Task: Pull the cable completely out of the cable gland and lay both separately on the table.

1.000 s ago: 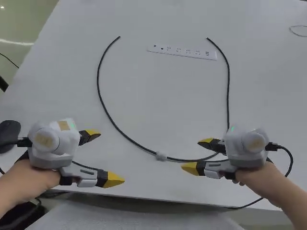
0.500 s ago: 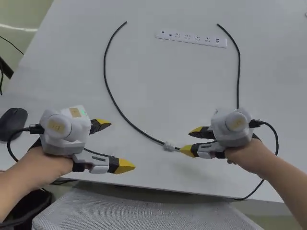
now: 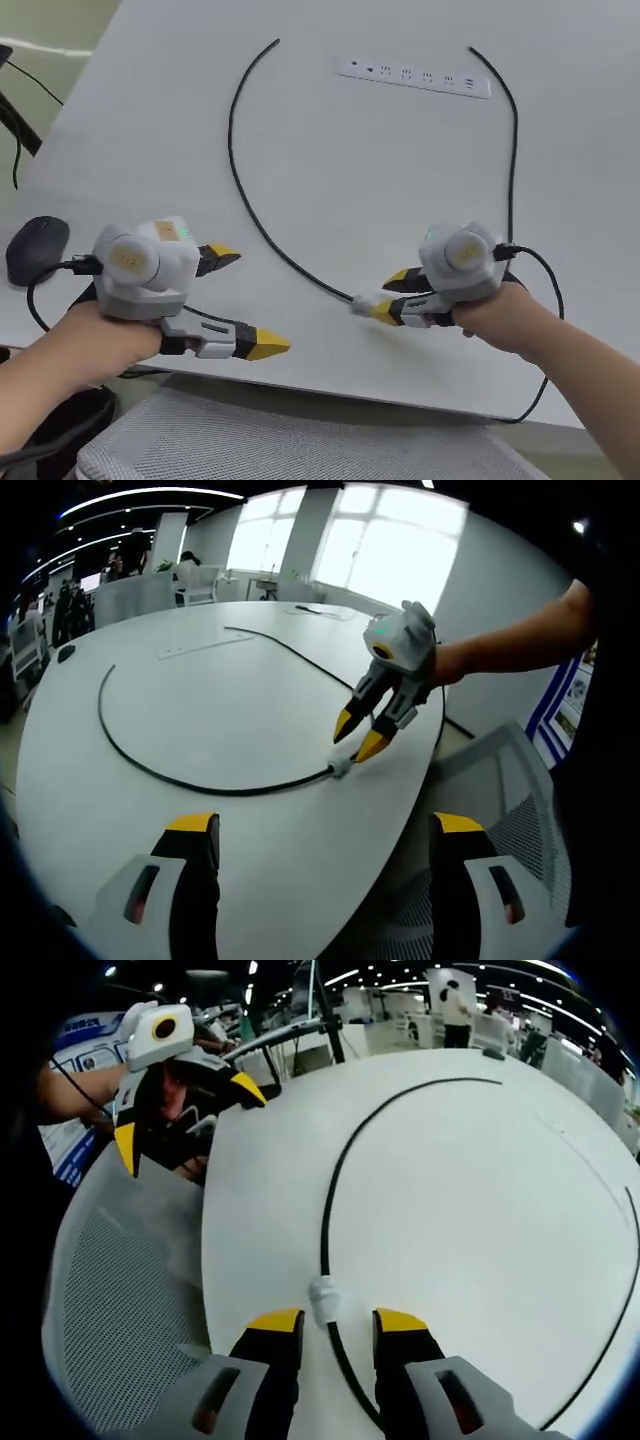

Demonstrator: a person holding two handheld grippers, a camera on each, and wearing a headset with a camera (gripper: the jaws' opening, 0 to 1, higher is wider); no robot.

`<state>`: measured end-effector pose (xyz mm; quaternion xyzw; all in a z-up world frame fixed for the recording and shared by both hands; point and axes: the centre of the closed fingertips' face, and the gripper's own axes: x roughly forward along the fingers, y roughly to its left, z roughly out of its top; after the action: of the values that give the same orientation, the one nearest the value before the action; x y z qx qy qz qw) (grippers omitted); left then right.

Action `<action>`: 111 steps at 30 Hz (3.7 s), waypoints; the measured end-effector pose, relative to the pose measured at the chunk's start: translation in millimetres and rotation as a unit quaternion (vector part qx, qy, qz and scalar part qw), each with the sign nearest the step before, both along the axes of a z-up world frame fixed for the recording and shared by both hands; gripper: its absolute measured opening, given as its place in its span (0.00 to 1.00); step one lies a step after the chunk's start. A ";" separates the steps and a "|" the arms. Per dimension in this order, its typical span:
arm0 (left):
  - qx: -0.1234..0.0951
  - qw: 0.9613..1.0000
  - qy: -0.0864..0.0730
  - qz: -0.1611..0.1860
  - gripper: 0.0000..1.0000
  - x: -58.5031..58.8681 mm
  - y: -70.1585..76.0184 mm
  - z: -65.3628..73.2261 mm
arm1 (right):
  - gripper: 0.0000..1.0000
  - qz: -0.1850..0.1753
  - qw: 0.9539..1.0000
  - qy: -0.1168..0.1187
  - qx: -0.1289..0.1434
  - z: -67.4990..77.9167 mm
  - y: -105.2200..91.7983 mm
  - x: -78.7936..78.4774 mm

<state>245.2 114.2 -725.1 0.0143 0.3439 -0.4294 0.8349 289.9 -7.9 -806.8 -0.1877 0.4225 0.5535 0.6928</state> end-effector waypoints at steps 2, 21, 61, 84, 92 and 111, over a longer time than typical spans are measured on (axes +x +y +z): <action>0.001 1.000 0.001 -0.002 0.86 -0.9 0.3 -1.1 | 0.23 0.013 1.000 -0.002 -0.009 -3.6 1.7 -1.7; -0.005 1.000 0.010 -0.008 0.82 -10.9 3.4 -5.8 | 0.10 0.047 0.998 0.002 -0.035 -16.1 6.5 -9.7; -0.028 0.997 -0.042 -0.060 0.73 18.2 -37.3 31.0 | 0.07 0.142 0.988 -0.066 -0.010 92.5 40.7 -16.4; -0.092 0.987 -0.091 -0.098 0.47 30.3 -65.9 65.5 | 0.07 0.202 0.972 -0.116 0.008 140.2 49.7 -19.0; -0.101 0.985 -0.083 -0.108 0.40 29.2 -70.4 64.9 | 0.06 0.217 0.967 -0.130 0.020 145.2 49.6 -22.5; -0.130 0.980 -0.084 -0.125 0.21 26.3 -77.3 69.6 | 0.07 0.230 0.960 -0.153 0.039 147.0 48.8 -26.7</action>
<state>271.6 36.9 -655.5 -0.0158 0.2090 -0.5688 0.7953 263.2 41.0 -659.8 -0.3351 0.2353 0.6784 0.6101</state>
